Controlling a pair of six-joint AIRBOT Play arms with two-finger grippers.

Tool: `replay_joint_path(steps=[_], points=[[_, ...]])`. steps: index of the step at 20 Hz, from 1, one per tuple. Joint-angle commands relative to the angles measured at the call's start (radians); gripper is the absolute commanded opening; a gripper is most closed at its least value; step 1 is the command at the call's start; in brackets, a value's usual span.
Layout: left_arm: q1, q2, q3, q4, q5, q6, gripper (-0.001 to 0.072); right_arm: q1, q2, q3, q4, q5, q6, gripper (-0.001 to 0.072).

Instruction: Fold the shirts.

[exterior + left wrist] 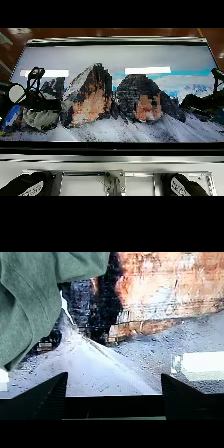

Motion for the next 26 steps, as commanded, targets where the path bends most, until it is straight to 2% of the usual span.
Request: replay_joint_path(steps=[1, 14, 17, 19, 23, 26], points=[[0.001, 0.001, 0.0, 0.0, 0.0, 0.0, 0.0698, 0.0, 0.0, 0.0, 0.0, 0.0, 0.0, 0.0691], [0.001, 0.001, 0.0, 0.0, 0.0, 0.0, 0.0698, 0.0, 0.0, 0.0, 0.0, 0.0, 0.002, 0.0691], [0.001, 0.001, 0.0, 0.0, 0.001, 0.0, 0.0698, 0.001, 0.0, 0.0, 0.096, -0.078, 0.115, 0.0691], [0.001, 0.001, 0.0, -0.02, 0.008, 0.0, 0.0698, 0.001, 0.0, 0.0, 0.156, -0.132, 0.116, 0.0691], [0.002, -0.014, 0.0, -0.048, 0.021, 0.0, 0.0698, 0.0, 0.0, 0.0, 0.177, -0.2, 0.113, 0.0691], [0.012, -0.05, 0.001, 0.076, 0.016, 0.024, 0.0705, 0.001, 0.0, 0.0, 0.172, -0.199, 0.07, 0.0691]])
